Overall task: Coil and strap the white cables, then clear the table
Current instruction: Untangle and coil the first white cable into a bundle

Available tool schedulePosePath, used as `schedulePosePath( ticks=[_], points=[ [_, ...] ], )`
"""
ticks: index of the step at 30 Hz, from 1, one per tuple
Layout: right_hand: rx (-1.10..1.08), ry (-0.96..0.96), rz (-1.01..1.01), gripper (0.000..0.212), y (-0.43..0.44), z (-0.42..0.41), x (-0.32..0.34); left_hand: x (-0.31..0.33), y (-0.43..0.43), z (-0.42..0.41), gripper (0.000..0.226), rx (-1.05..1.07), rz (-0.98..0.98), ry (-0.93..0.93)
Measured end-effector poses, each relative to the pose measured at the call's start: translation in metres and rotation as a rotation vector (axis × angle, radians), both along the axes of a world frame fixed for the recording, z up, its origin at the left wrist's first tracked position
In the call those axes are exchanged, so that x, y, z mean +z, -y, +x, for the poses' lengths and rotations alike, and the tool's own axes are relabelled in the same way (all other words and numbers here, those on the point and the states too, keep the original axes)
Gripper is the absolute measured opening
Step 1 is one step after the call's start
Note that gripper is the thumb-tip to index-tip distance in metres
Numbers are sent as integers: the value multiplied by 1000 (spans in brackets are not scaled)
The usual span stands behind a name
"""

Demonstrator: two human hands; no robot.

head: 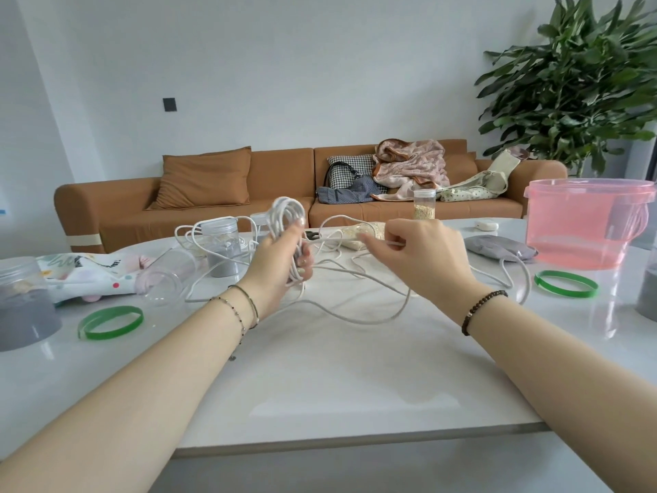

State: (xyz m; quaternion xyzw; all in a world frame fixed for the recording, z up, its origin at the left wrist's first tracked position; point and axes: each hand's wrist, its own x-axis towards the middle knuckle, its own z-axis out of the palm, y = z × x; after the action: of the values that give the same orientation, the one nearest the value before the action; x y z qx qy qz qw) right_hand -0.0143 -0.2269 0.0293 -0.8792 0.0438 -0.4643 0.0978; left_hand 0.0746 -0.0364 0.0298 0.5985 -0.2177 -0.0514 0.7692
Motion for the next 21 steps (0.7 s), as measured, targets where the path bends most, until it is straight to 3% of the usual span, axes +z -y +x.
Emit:
schedulePosePath(
  ticks=[4,7,11,16,21],
  points=[
    [-61,9,68,64,5,3,0,3,-2,5,27,106,-185,-96],
    [84,-29,48,54,0,4,-3,4,0,0,30,-10,-223,-190],
    [264,-15,5,33,-6,0,-5,4,6,-11,30,-208,-167,-260],
    [335,72,89,20,-5,0,-3,2,7,-13,34,-296,-142,-300],
    [339,106,76,25,-7,2,-5,2,5,-19,44,-382,14,-295]
  ],
)
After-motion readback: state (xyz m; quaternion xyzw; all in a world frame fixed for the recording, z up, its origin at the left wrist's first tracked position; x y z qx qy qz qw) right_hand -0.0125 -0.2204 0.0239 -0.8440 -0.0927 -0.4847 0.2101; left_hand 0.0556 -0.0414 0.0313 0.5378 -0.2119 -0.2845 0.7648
